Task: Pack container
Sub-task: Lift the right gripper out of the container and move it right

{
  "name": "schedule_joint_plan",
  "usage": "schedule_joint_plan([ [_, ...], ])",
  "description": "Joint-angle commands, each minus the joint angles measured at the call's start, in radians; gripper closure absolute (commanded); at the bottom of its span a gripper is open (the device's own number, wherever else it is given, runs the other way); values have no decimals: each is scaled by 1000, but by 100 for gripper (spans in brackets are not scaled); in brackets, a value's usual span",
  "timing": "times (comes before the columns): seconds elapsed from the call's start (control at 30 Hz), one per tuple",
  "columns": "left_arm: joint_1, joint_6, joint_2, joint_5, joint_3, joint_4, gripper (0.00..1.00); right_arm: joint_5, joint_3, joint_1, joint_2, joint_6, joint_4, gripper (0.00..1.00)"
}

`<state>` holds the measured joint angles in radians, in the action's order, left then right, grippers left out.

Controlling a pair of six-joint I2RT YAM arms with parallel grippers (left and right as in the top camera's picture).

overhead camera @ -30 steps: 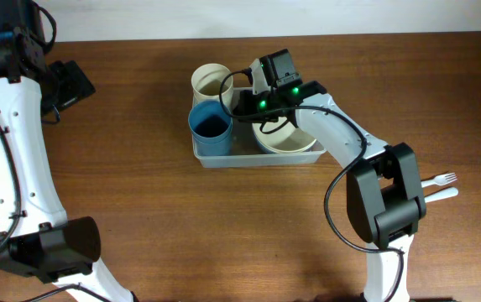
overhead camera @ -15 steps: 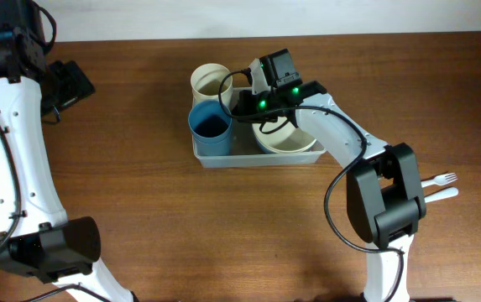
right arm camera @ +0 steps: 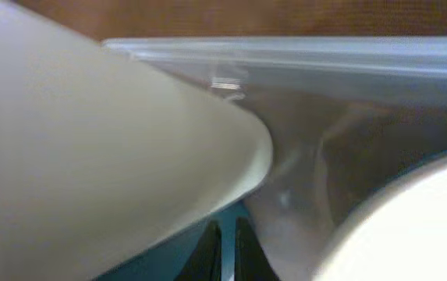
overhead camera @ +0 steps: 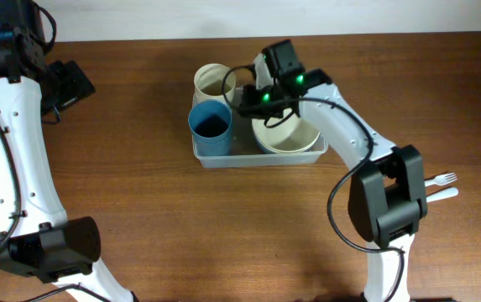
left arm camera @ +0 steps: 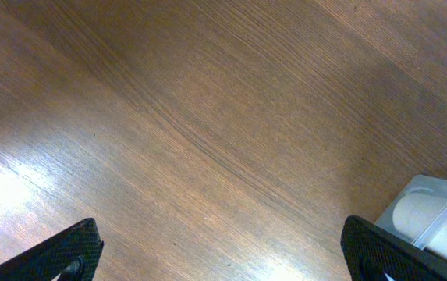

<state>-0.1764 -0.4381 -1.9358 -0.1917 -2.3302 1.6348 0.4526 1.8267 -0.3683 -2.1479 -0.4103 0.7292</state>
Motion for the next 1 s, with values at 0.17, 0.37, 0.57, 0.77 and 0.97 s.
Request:
schedule_joint_plan([
  [0.17, -3, 8, 4, -7, -8, 1, 0, -141, 262, 19, -5, 55, 180, 96],
  [0.37, -3, 8, 4, -8, -8, 1, 0, -293, 459, 87, -2, 24, 422, 82],
  [0.57, -3, 8, 4, -8, -8, 1, 1, -360, 618, 234, -1, 10, 690, 34],
  [0.77, -3, 8, 4, -8, -8, 1, 0, -391, 681, 399, -1, 13, 906, 1],
  [0.97, -3, 8, 4, -7, -8, 1, 0, -412, 665, 513, 0, 33, 970, 1],
])
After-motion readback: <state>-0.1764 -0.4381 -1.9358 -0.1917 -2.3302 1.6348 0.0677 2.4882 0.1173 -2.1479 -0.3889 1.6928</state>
